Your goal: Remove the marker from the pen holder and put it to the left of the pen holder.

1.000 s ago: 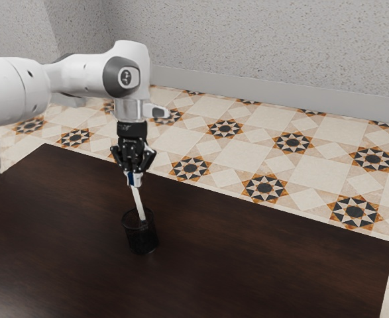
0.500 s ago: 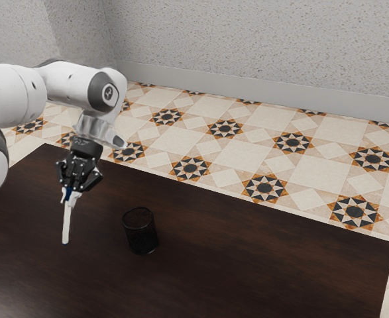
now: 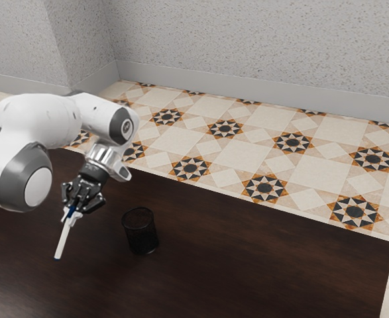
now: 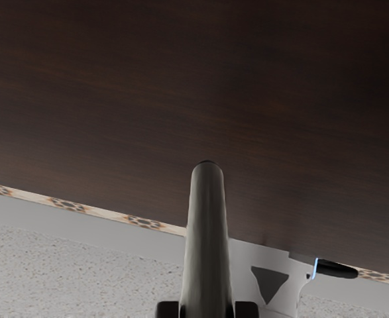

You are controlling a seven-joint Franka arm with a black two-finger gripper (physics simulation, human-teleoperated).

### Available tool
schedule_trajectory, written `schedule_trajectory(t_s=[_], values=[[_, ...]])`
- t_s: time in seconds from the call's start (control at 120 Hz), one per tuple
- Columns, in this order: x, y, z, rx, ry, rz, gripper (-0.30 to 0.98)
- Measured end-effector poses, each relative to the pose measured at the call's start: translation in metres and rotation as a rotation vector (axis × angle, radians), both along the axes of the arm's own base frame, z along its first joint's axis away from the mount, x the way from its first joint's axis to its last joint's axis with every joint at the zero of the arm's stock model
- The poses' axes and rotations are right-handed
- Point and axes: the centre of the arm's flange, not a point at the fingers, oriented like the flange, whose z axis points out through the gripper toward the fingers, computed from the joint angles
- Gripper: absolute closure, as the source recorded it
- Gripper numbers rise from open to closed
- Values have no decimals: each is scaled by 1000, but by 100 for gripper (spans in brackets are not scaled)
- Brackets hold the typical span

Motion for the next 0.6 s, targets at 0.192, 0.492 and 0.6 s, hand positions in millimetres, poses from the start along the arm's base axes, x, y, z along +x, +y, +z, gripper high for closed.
schedule_trajectory(t_s=[0.192,0.492,0.6], values=[[5,1,-14,2,14,-6,77],[10,1,-32,1,29,-2,64],[10,2,-36,-1,35,0,60]])
